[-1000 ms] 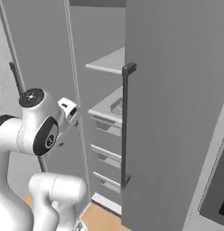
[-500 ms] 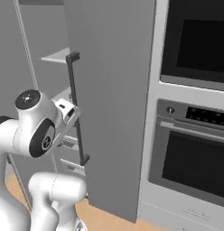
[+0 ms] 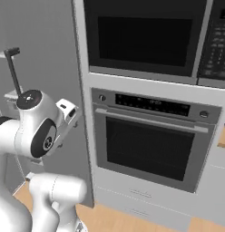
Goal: Take the meat container that has the steak and place it on the second highest rack of the freezer. Then take the vegetable container that has the avocado and corn and place it on the highest rack of the freezer.
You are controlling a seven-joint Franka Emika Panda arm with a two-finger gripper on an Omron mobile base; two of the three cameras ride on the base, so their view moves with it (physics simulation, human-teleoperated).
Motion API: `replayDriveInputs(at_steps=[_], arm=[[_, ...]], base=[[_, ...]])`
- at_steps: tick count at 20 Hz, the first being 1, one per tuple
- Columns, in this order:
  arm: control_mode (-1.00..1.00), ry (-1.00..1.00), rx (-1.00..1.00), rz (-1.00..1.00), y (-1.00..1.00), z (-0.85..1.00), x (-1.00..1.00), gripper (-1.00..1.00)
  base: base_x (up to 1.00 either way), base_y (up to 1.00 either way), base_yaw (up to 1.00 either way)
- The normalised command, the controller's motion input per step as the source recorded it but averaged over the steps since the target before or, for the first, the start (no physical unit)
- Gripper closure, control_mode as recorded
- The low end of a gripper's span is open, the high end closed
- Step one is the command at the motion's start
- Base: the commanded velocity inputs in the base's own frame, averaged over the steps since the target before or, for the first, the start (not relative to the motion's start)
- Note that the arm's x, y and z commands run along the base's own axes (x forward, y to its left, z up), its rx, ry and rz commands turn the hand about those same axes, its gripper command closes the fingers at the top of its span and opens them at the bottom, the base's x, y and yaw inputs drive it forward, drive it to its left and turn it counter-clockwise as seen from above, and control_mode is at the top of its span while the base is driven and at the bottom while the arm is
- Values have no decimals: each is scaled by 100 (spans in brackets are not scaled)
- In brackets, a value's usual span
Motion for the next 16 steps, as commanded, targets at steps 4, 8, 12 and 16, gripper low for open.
replayDriveInputs(at_steps=[4,8,12,16], arm=[[100,0,0,0,0,0,0,-100],[100,0,0,0,0,0,0,-100],[100,0,0,0,0,0,0,-100],[100,0,0,0,0,0,0,-100]], base=[[0,-100,-13],[0,-100,-13],[8,-100,-12],[21,-100,-11]])
